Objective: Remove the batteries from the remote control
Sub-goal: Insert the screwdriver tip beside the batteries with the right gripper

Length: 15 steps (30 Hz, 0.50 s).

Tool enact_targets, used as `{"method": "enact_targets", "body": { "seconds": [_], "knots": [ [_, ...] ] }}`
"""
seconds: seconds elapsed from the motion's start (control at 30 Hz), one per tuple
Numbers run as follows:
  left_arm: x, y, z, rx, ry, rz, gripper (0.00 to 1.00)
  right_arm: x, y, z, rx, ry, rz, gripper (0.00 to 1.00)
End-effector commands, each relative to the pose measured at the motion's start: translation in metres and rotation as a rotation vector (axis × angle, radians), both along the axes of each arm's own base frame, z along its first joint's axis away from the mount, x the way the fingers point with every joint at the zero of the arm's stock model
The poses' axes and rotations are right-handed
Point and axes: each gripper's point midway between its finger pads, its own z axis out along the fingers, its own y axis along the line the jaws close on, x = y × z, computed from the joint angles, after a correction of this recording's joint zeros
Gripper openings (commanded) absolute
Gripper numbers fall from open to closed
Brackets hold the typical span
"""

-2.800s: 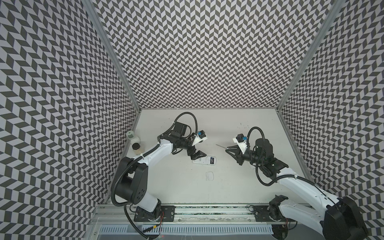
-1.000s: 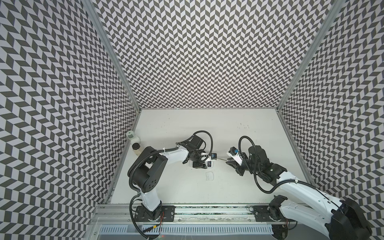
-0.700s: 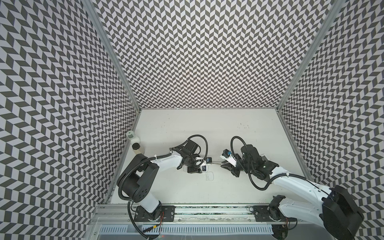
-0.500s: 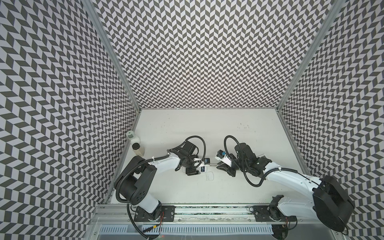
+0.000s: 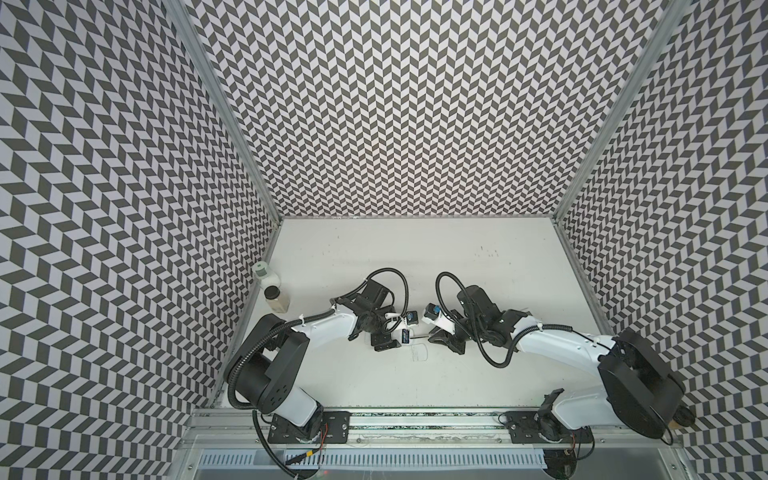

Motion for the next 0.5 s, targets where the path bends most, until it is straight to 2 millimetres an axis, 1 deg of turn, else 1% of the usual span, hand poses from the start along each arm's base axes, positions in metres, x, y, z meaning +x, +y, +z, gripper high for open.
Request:
{"method": "enact_targets", "body": {
  "seconds": [0.0, 0.2, 0.37, 0.47],
  "knots": [
    [-0.002, -0.004, 0.004, -0.028, -0.012, -0.026, 0.73, 0.003, 0.011, 0.009, 0.028, -0.029, 0.040, 0.00],
    [-0.013, 0.000, -0.007, -0.018, 0.003, -0.059, 0.70, 0.003, 0.013, 0.007, 0.023, -0.020, 0.044, 0.00],
    [-0.020, -0.002, -0.010, -0.035, 0.021, -0.074, 0.63, 0.005, 0.013, 0.000, -0.008, -0.009, 0.037, 0.00],
    [-0.024, -0.001, -0.014, -0.030, 0.020, -0.089, 0.57, 0.006, 0.012, -0.001, -0.020, 0.001, 0.032, 0.00]
  ]
}}
